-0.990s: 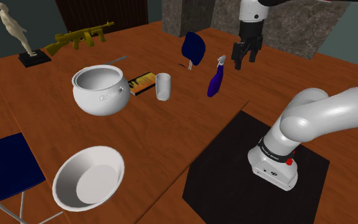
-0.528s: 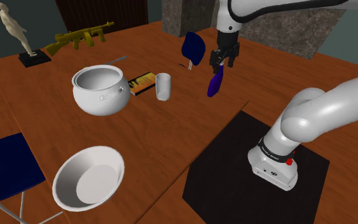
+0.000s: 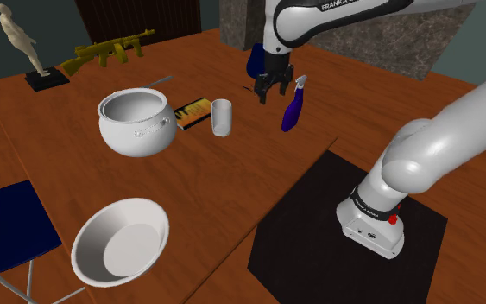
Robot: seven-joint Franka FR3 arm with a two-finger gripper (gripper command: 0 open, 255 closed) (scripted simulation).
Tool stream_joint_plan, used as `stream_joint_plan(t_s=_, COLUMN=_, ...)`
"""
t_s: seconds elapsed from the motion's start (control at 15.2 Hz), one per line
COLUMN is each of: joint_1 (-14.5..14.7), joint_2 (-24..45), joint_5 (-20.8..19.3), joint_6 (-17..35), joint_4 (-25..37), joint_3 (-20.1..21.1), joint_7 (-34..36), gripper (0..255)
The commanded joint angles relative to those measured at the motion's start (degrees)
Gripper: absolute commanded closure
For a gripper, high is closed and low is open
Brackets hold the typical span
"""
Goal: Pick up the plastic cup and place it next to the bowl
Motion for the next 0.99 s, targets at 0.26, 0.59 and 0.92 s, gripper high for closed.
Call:
stream_joint_plan(t_s=0.26, joint_1=0.81, joint_2=11.72, joint_5=-0.60, joint_6=8.14, joint_4=6.92, joint_3=1.70, joint_7=2.87, gripper=0)
stream_joint_plan(t_s=0.59, joint_1=1.49, joint_2=21.34, joint_5=-2.02, joint_6=12.86, joint_4=14.47, joint_3=2.69, joint_7=5.28, gripper=0)
stream_joint_plan(t_s=0.92, joint_1=1.82, joint_2=26.19, joint_5=-2.95, joint_6=16.27, joint_4=16.89, joint_3=2.83, joint_7=6.36, gripper=0)
